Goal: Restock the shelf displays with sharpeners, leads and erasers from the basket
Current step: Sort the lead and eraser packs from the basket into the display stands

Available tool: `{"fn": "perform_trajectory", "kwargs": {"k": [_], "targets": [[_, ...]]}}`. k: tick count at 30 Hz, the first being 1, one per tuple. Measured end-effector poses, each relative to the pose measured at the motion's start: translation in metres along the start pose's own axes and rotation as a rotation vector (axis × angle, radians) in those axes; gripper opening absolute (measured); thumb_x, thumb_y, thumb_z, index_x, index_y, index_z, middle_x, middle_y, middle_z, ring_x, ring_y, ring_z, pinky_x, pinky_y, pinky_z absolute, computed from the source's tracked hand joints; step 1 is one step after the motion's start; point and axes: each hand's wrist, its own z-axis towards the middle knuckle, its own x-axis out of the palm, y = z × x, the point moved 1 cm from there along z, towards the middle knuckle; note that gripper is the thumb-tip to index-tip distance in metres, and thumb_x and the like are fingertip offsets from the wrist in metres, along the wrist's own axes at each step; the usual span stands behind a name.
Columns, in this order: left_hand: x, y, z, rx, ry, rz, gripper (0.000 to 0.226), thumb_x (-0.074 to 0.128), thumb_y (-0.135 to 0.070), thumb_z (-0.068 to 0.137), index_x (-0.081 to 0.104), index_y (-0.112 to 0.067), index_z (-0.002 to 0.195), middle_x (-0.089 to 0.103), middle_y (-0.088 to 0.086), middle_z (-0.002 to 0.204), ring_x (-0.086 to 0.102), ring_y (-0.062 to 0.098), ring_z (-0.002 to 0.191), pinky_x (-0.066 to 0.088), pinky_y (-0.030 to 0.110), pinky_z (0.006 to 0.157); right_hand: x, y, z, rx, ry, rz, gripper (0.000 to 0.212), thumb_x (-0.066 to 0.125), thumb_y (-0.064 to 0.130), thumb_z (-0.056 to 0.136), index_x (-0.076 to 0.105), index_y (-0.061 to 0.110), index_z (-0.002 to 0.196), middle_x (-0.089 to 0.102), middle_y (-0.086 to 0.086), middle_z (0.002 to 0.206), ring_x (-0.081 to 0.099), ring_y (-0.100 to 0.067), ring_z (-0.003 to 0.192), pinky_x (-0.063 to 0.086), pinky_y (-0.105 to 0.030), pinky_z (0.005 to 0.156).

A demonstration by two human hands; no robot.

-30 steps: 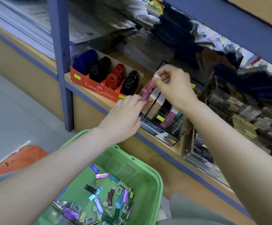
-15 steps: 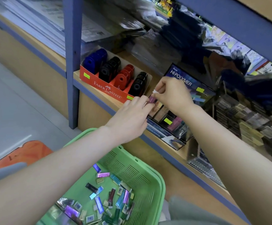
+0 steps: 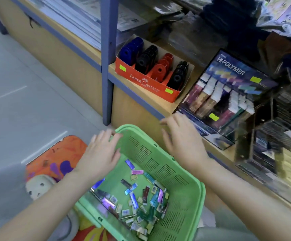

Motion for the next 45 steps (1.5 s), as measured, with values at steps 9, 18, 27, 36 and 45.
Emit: {"fn": "perform_trajectory", "kwargs": {"k": [9,18,27,36,45], "targets": [[0.036,0.053,-0.054,-0.179,0.114,-0.114,0.056,0.031,-0.037,0.092,0.038,-0.011,0.141,0.050,0.007,0.128,0.045,0.022,0.116,0.033,0.032,0.097,0.165,0.028,-0.100,0.285,0.842,0.325,0.043,0.046,0.018,0.099,0.036,0.016,0.141,0.039,-0.001,0.142,0.045,-0.016,0.125,0.032,-0.023,0.104],[0.056,0.090,-0.077,-0.370,0.158,-0.325,0.047,0.034,-0.031,0.098,0.033,-0.015,0.143,0.047,0.004,0.125,0.048,0.020,0.116,0.037,0.030,0.093,0.272,0.079,-0.146,0.437,1.108,0.611,0.046,0.052,0.018,0.095,0.039,0.007,0.138,0.045,-0.009,0.135,0.046,-0.024,0.123,0.035,-0.028,0.099],[0.067,0.089,-0.080,-0.428,0.030,-0.376,0.039,0.035,-0.029,0.096,0.047,-0.014,0.131,0.052,-0.004,0.111,0.045,0.002,0.093,0.029,0.016,0.073,0.310,0.112,-0.161,0.555,1.096,0.688,0.035,0.057,0.046,0.091,0.053,0.011,0.091,0.055,-0.013,0.092,0.050,-0.025,0.092,0.033,-0.032,0.075],[0.072,0.091,-0.080,-0.434,0.025,-0.358,0.046,0.028,-0.041,0.095,0.047,-0.017,0.130,0.053,-0.003,0.111,0.048,0.007,0.096,0.031,0.019,0.072,0.309,0.116,-0.156,0.562,1.278,0.765,0.026,0.052,0.038,0.096,0.052,0.016,0.109,0.051,-0.009,0.117,0.050,-0.024,0.107,0.036,-0.027,0.083],[0.072,0.092,-0.080,-0.443,0.016,-0.323,0.038,0.035,-0.028,0.097,0.048,-0.014,0.129,0.052,0.001,0.111,0.047,0.009,0.096,0.028,0.018,0.071,0.289,0.123,-0.148,0.584,1.231,0.874,0.021,0.044,0.029,0.100,0.046,0.017,0.117,0.052,0.001,0.089,0.048,-0.017,0.077,0.034,-0.021,0.056]]}}
